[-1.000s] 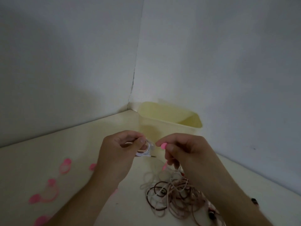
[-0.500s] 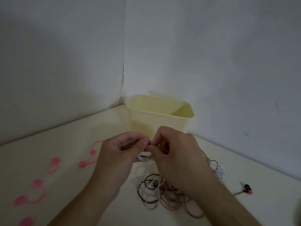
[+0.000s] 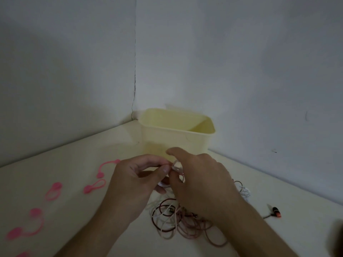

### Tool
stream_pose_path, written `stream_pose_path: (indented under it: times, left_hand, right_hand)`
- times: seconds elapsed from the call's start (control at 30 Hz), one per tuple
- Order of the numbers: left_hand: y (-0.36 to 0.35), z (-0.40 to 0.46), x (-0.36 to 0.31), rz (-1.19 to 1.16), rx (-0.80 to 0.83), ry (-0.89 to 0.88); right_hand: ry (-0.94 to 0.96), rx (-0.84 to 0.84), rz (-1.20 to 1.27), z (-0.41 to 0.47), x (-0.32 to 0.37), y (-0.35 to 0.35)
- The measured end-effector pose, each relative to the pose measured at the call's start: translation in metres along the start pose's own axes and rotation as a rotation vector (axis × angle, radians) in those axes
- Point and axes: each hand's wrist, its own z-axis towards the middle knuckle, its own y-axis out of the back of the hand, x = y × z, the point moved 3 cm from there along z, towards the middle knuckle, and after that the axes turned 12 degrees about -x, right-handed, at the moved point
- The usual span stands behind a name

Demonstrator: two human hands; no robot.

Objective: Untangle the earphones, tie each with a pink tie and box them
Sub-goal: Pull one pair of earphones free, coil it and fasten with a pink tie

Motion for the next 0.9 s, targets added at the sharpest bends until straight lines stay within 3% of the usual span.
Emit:
stream_pose_path:
  times: [0.33, 0.63, 0.9]
  left_hand:
    - [-0.003, 0.000, 0.007, 0.027, 0.025, -0.075]
    - [0.000, 0.000, 0.012, -0.069, 0.059, 0.177]
    - [-0.002, -0.001, 0.007, -0.069, 0.147, 0.214]
  right_hand:
    - [-0.068, -0.073, -0.076, 0.004, -0.006, -0.001]
    - [0.030, -0.146, 0.029, 0.001, -0.005, -0.012]
    - [0.073, -0.218, 0.028, 0.001, -0.004, -0.011]
